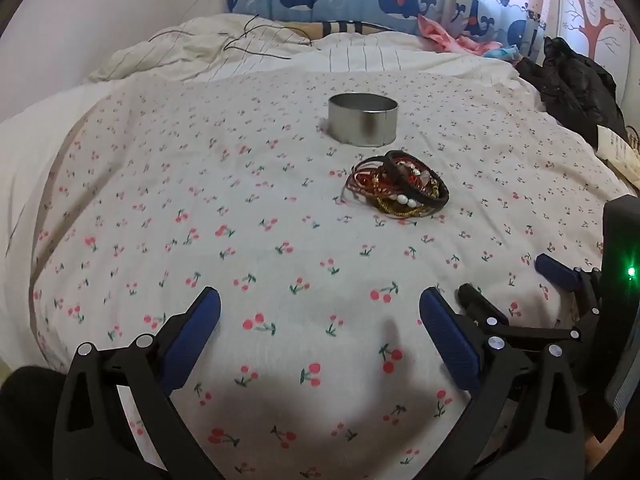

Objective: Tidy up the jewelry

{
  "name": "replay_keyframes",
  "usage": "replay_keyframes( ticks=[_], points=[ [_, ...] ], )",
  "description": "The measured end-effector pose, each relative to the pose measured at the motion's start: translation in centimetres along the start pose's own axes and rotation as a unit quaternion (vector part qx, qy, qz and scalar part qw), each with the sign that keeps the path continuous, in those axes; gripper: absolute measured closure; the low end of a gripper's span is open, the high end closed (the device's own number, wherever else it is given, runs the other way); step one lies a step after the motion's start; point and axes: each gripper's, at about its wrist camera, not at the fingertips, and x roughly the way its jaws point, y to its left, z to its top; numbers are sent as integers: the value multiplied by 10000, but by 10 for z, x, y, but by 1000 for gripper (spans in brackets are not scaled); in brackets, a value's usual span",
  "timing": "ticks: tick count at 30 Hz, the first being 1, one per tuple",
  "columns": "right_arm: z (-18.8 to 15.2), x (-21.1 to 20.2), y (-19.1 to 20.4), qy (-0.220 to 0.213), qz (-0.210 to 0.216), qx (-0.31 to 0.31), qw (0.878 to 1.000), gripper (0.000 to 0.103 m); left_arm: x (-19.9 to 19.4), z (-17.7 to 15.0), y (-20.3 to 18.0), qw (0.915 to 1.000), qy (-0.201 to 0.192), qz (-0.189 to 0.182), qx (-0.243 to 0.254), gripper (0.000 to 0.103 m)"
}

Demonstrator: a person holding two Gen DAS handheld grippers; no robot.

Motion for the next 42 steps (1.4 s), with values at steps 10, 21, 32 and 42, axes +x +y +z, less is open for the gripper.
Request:
replay_keyframes(
  ticks=[10,21,32,42],
  points=[
    [-1,-1,-2,-26,92,-30,10000,6,8,-11,8,9991,225,-102,-354,7],
    [1,-11,-2,-280,43,121,9995,6,-7,-2,9,9994,-59,-32,-327,7],
    [10,-3,-6,-256,111,340,9990,6,16,3,9,9994,56,21,-329,7],
    [19,-2,-8,-157,109,562,9982,6,21,8,0,9998,152,51,-76,7]
  ],
)
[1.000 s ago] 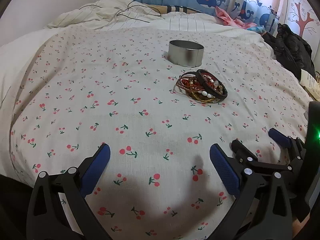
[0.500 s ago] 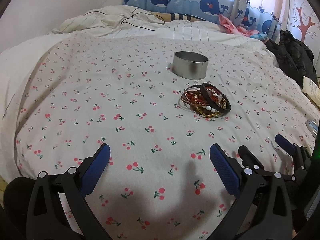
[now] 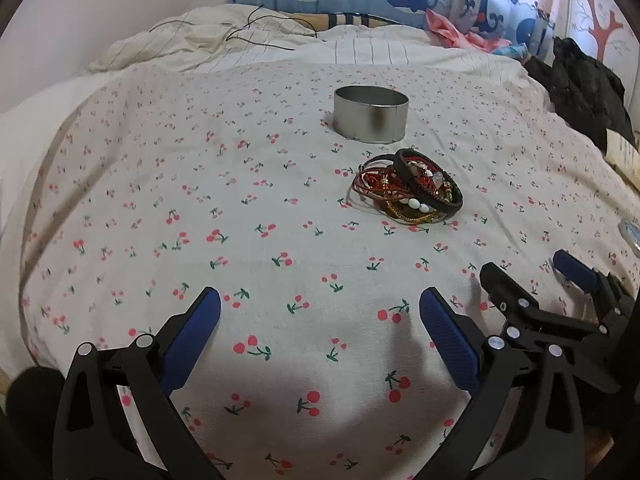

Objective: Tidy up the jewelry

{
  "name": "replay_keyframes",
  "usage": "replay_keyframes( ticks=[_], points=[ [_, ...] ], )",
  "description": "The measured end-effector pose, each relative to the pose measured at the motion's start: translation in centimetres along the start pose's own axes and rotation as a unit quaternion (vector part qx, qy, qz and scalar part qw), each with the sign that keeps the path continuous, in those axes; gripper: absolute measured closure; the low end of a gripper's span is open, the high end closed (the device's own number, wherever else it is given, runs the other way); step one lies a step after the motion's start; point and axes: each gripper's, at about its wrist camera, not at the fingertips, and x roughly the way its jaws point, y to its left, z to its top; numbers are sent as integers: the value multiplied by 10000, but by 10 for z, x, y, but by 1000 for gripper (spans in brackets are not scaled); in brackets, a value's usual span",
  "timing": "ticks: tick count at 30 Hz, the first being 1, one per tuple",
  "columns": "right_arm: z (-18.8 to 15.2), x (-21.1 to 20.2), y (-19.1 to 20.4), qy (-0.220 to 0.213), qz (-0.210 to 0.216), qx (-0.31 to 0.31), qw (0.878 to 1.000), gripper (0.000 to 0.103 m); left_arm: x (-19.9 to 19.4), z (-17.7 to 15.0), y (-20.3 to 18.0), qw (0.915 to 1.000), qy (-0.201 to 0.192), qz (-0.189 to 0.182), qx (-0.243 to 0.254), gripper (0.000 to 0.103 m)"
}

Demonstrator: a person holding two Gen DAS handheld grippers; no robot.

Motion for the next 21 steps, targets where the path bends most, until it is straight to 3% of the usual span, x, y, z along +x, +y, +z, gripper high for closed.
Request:
replay_keyframes(
  ticks=[21],
  points=[
    [7,7,4,123,-114,18,9999,6,4,8,0,9993,122,301,171,7]
  ],
)
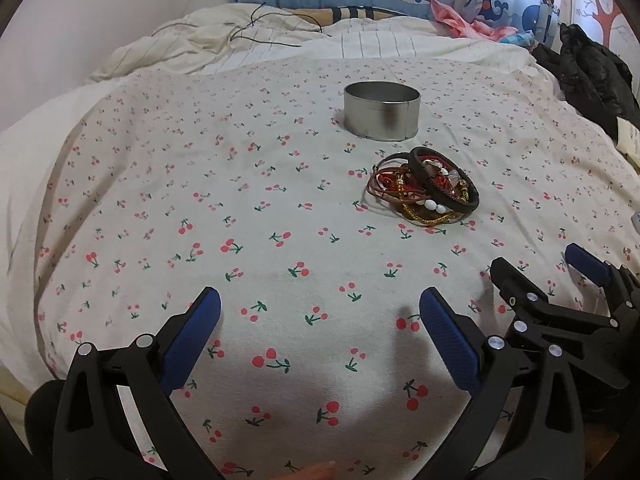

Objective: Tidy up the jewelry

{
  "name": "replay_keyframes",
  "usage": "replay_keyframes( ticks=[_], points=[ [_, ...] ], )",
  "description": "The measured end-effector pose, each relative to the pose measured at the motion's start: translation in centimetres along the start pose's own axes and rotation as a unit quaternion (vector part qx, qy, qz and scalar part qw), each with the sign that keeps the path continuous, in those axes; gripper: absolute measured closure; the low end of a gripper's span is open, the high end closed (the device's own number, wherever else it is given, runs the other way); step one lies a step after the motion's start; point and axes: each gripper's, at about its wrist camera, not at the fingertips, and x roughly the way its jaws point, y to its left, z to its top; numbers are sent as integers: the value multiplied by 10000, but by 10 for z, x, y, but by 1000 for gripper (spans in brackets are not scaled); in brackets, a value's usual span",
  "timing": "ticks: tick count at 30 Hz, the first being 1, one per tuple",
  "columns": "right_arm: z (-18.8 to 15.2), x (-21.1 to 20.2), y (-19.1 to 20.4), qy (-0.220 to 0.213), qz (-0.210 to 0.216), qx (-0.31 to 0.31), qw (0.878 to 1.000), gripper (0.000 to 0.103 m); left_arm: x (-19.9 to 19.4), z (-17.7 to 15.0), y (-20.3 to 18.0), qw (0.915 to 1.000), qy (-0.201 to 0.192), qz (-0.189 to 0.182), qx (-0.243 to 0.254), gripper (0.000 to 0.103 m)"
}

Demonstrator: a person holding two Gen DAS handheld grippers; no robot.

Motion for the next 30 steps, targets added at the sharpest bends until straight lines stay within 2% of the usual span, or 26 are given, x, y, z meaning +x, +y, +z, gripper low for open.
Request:
replay_keyframes(
  ticks=[9,14,20,24,30],
  points=[
    [-1,0,-2,-8,-89,16,10000,6,-3,2,-5,9999,-4,83,86,7],
    [-1,2,-2,40,-99,17,9999,6,-2,3,-2,10000,51,-30,-72,7],
    [-4,1,0,-20,-9,15,10000,6,-4,2,5,9991,-53,-202,-370,7],
    [-6,-5,-3,-106,301,127,9994,6,-2,3,9,9988,7,-240,-433,7],
    [-5,-4,-2,-63,251,86,9996,6,-1,6,10,9989,32,-218,-418,7]
  ],
)
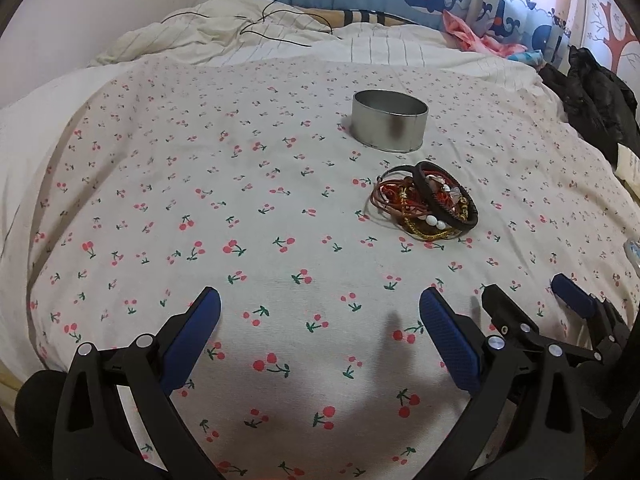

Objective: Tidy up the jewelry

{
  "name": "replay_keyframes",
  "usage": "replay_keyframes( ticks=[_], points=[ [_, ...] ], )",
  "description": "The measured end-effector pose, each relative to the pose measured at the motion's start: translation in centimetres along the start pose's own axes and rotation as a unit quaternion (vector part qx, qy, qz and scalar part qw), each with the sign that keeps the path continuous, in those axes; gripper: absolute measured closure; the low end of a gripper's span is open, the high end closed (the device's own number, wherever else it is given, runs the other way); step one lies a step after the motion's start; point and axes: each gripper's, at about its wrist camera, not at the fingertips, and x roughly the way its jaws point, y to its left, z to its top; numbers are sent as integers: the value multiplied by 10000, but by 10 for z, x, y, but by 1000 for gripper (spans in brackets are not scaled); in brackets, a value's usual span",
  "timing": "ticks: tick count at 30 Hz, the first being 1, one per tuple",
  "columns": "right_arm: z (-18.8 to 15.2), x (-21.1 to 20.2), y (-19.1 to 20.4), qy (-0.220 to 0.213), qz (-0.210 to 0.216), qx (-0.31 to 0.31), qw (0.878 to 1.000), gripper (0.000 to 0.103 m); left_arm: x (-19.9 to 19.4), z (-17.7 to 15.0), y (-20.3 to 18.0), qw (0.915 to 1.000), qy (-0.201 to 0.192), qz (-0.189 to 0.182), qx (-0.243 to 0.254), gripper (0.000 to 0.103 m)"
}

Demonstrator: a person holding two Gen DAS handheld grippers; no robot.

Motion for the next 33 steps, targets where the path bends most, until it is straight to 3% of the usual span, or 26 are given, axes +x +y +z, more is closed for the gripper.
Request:
replay_keyframes(
  ticks=[33],
  points=[
    [0,5,0,32,-58,-20,10000,6,8,0,1,9999,106,-32,90,7]
  ],
)
